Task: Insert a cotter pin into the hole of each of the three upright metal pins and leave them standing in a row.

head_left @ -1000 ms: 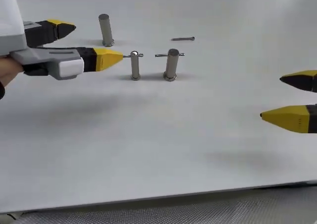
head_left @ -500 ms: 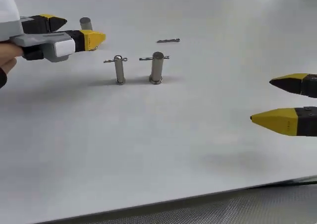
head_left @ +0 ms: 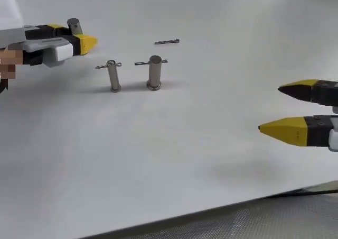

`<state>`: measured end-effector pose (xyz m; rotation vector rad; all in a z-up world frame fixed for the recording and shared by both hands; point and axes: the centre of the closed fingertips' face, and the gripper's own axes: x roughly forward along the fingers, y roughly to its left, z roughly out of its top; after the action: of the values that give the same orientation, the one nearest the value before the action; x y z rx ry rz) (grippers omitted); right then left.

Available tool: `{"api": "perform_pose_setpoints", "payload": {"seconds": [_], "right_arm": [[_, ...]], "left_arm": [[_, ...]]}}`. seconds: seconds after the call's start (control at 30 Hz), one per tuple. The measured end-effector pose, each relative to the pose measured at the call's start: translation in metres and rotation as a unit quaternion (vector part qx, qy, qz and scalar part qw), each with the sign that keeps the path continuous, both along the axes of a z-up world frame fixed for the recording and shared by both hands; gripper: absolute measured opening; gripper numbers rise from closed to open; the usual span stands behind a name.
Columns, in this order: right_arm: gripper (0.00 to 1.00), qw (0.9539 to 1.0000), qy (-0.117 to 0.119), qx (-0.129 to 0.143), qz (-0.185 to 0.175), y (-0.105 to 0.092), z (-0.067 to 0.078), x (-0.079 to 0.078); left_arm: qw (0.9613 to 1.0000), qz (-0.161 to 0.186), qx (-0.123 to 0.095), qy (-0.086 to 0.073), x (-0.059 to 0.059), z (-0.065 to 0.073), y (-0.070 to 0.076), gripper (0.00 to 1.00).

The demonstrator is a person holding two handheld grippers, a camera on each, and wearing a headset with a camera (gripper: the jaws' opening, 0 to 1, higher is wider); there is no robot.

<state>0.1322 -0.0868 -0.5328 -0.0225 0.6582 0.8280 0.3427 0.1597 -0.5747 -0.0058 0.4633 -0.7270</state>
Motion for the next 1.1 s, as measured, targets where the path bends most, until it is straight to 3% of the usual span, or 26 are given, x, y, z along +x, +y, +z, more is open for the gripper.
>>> {"api": "perform_pose_setpoints", "payload": {"seconds": [0.23,0.33,0.4,0.43,0.8,0.87,1.0,1.1], "right_arm": [[0.61,1.0000,0.004,0.004,0.001,0.002,-0.003,-0.001],[0.60,1.0000,0.006,0.006,0.004,0.003,-0.004,-0.002],[0.59,1.0000,0.006,0.005,0.005,0.004,-0.004,-0.003],[0.59,0.9999,0.006,0.006,0.005,0.004,-0.004,-0.003],[0.59,1.0000,0.004,0.005,0.002,0.005,-0.002,-0.004],[0.59,1.0000,0.002,0.005,0.002,0.004,-0.001,-0.004],[0.59,1.0000,-0.001,0.007,0.001,0.003,-0.001,-0.002],[0.60,1.0000,-0.004,0.006,0.005,0.003,-0.002,-0.001]], "left_arm": [[0.9995,0.030,0.012,-0.004,0.008,-0.001,0.009,0.13],[0.9995,0.026,0.017,-0.011,0.008,0.000,0.009,0.14],[0.9999,0.008,0.012,-0.006,0.003,0.000,0.005,0.11],[0.9996,0.005,0.024,-0.014,0.004,0.000,0.007,0.11],[0.9985,0.013,0.050,-0.019,0.008,-0.001,0.015,0.09],[0.9991,0.019,0.035,-0.016,0.008,0.004,0.018,0.09],[0.9990,0.032,0.011,-0.029,0.007,0.031,0.025,0.09],[0.9984,0.029,0.010,-0.047,0.003,0.053,0.030,0.09]]}}
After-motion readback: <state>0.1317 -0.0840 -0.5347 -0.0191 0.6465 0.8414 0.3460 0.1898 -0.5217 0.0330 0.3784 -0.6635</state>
